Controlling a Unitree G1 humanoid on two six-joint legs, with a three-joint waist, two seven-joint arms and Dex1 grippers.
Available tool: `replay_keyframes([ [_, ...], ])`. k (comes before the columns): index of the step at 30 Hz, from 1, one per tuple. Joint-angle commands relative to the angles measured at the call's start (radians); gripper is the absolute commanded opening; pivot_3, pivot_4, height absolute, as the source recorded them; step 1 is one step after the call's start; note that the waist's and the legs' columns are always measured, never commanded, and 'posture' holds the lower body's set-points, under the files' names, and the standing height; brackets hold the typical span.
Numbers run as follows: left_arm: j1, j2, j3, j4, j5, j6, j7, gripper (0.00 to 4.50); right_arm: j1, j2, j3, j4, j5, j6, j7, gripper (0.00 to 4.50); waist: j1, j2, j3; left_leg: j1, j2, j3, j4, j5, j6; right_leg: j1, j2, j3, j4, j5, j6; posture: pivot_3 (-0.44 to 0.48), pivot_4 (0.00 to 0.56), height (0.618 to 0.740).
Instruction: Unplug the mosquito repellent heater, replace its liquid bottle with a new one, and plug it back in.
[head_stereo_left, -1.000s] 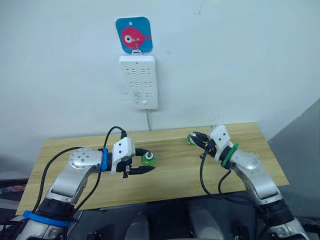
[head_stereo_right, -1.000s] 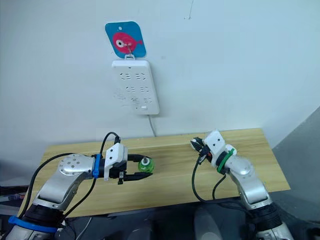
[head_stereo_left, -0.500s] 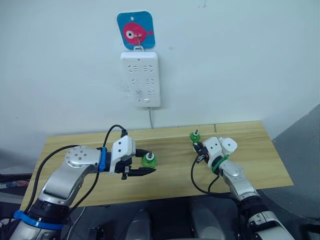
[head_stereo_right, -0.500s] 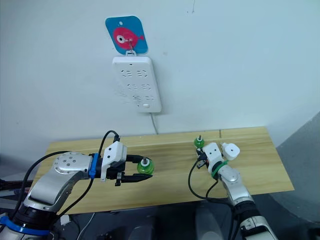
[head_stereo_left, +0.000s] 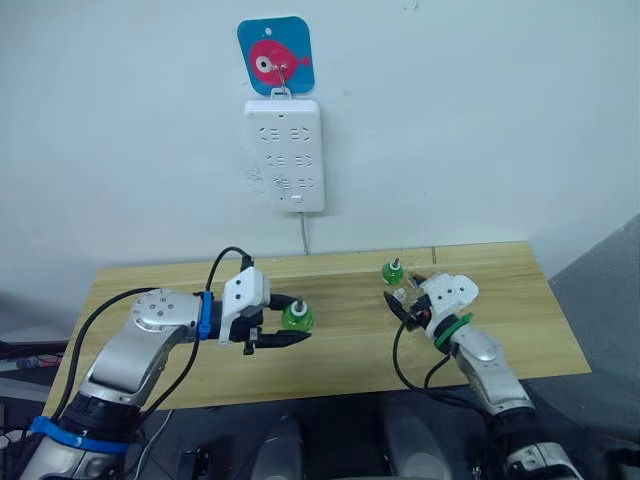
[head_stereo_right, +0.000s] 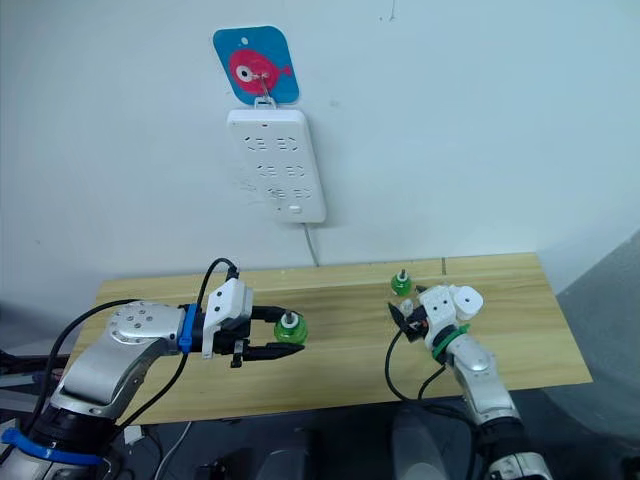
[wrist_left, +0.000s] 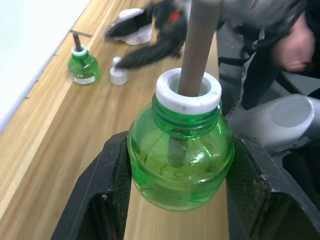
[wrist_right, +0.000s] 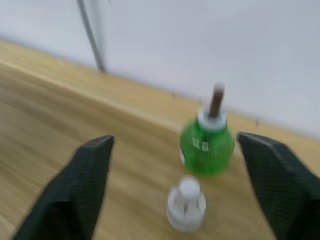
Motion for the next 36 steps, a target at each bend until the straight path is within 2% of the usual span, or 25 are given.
replay_keyframes([
  [1,-0.036,-0.026,-0.002,0.020,0.007,-0.048,-0.004,2.29,0.000,-0.087,0.016,-0.308,0.098,0.184,0.107,4.50,0.001,0.000,0.000,0.000,0.000,0.000,0.000,0.000,0.000,0.000,0.000,0.000,0.000,0.000,0.000,-0.115,0.215,0.734],
  [5,-0.102,-0.064,-0.023,0.060,0.000,-0.042,-0.024,2.29,-0.108,-0.201,0.061,-0.499,0.230,0.469,0.225,4.50,-0.001,-0.001,-0.001,0.000,0.000,-0.001,0.000,0.000,0.000,0.000,0.000,-0.001,0.000,0.000,0.000,-0.145,0.199,0.734],
  [8,-0.161,-0.089,-0.050,0.094,0.012,-0.062,-0.051,2.29,-0.206,-0.258,0.117,-0.557,0.306,0.578,0.335,4.50,-0.003,-0.001,-0.001,0.000,0.000,-0.001,0.000,0.000,0.000,0.000,0.000,-0.001,0.000,0.000,0.000,-0.155,0.185,0.734],
  [14,-0.245,-0.134,-0.066,0.102,0.003,-0.051,-0.067,2.29,-0.345,-0.214,0.153,-0.510,0.324,0.602,0.371,4.50,-0.006,-0.002,-0.002,-0.002,-0.001,-0.001,0.000,0.000,0.000,0.000,-0.001,-0.002,-0.002,0.000,0.000,-0.150,0.175,0.734],
  [23,-0.287,-0.165,-0.054,0.065,-0.026,0.008,-0.053,2.29,-0.383,-0.151,0.169,-0.449,0.323,0.600,0.374,4.50,-0.008,-0.003,-0.002,-0.002,-0.001,-0.001,0.000,0.000,-0.001,0.000,-0.001,-0.003,-0.002,0.000,0.000,-0.145,0.165,0.734],
  [26,-0.290,-0.162,-0.050,0.064,-0.032,0.018,-0.056,2.29,-0.385,-0.150,0.167,-0.440,0.320,0.597,0.379,3.93,-0.011,-0.003,-0.002,-0.002,-0.001,-0.002,0.000,0.000,-0.001,-0.001,-0.001,-0.003,-0.002,0.000,0.000,-0.145,0.165,0.734],
  [33,-0.293,-0.168,-0.047,0.076,-0.031,0.017,-0.060,2.29,-0.373,-0.168,0.178,-0.432,0.298,0.574,0.394,1.45,-0.017,-0.003,-0.003,-0.002,-0.001,-0.002,0.000,0.000,-0.001,-0.001,-0.001,-0.003,-0.002,0.000,0.000,-0.148,0.162,0.734],
  [35,-0.294,-0.171,-0.046,0.077,-0.033,0.017,-0.060,2.29,-0.372,-0.170,0.179,-0.430,0.294,0.567,0.395,0.87,-0.020,-0.003,-0.003,-0.002,-0.001,-0.002,0.000,0.001,-0.001,-0.001,-0.001,-0.003,-0.002,0.000,0.000,-0.149,0.162,0.734],
  [36,-0.295,-0.172,-0.045,0.079,-0.034,0.017,-0.060,2.29,-0.372,-0.172,0.180,-0.429,0.288,0.562,0.396,0.83,-0.023,-0.003,-0.003,-0.002,-0.001,-0.002,0.000,0.001,-0.001,-0.001,-0.001,-0.003,-0.002,0.000,0.000,-0.149,0.161,0.734],
])
